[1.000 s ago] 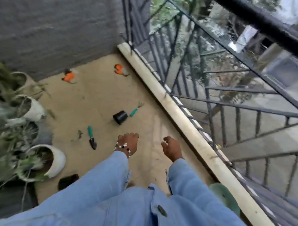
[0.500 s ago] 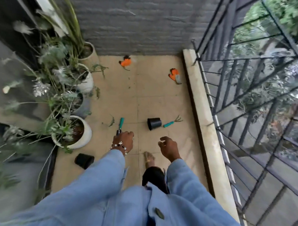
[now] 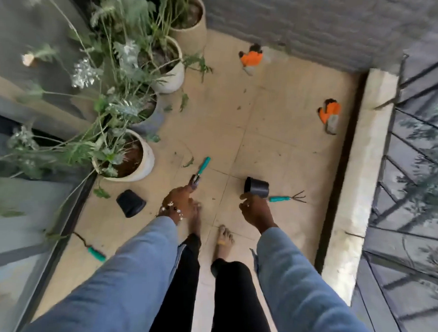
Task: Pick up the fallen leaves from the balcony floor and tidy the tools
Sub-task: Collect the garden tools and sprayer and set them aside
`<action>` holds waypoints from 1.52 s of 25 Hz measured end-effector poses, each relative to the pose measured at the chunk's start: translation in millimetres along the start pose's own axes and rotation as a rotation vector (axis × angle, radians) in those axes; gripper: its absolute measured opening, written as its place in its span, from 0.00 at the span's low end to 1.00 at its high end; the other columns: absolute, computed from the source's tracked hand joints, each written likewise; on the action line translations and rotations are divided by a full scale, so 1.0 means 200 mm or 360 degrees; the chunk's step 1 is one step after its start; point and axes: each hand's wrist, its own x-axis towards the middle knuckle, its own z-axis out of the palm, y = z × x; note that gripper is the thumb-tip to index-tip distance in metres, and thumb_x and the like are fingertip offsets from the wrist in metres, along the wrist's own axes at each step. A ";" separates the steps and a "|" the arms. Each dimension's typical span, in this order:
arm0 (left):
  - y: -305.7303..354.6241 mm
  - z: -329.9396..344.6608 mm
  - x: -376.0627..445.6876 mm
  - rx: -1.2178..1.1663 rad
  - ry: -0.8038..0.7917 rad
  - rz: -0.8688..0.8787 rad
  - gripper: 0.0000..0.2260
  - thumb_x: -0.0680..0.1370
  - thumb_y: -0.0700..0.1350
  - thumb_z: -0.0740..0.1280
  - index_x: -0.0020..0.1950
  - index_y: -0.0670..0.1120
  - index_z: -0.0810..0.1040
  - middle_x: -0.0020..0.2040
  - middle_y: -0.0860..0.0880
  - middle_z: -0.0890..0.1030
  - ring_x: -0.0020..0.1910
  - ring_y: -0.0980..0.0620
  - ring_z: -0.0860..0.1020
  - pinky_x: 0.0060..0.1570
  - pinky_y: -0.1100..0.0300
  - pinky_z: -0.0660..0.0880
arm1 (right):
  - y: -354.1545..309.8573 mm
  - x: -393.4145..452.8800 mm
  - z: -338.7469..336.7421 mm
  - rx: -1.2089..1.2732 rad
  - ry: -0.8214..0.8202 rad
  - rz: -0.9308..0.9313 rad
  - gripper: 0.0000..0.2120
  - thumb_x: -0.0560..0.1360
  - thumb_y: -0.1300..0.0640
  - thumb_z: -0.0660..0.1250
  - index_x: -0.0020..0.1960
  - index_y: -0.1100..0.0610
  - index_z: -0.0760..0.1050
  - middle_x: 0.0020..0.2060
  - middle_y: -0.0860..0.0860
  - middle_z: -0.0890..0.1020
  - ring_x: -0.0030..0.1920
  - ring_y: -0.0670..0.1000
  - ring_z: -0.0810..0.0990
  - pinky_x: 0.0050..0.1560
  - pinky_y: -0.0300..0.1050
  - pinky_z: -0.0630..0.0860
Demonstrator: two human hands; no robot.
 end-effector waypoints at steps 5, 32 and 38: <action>-0.34 0.33 0.73 -0.0163 -0.0108 -0.0305 0.17 0.79 0.43 0.64 0.68 0.44 0.72 0.63 0.41 0.78 0.64 0.41 0.74 0.63 0.55 0.69 | -0.05 0.90 0.33 -0.0270 -0.0205 -0.0177 0.16 0.77 0.59 0.62 0.64 0.58 0.73 0.60 0.58 0.79 0.60 0.58 0.76 0.59 0.46 0.72; -0.48 0.38 1.14 -0.0609 -0.0213 -0.0501 0.28 0.78 0.42 0.66 0.76 0.47 0.62 0.70 0.42 0.71 0.68 0.41 0.70 0.66 0.54 0.67 | -0.05 1.27 0.63 -0.0486 0.0096 -0.0159 0.12 0.77 0.50 0.63 0.60 0.49 0.72 0.54 0.48 0.76 0.60 0.54 0.70 0.62 0.65 0.64; -0.13 -0.19 0.60 -0.1060 -0.0109 -0.0373 0.16 0.76 0.35 0.66 0.64 0.43 0.78 0.60 0.39 0.80 0.58 0.39 0.79 0.61 0.43 0.75 | -0.18 0.30 0.17 0.0173 0.0228 0.0097 0.13 0.74 0.49 0.69 0.58 0.47 0.76 0.55 0.50 0.80 0.58 0.54 0.75 0.58 0.53 0.70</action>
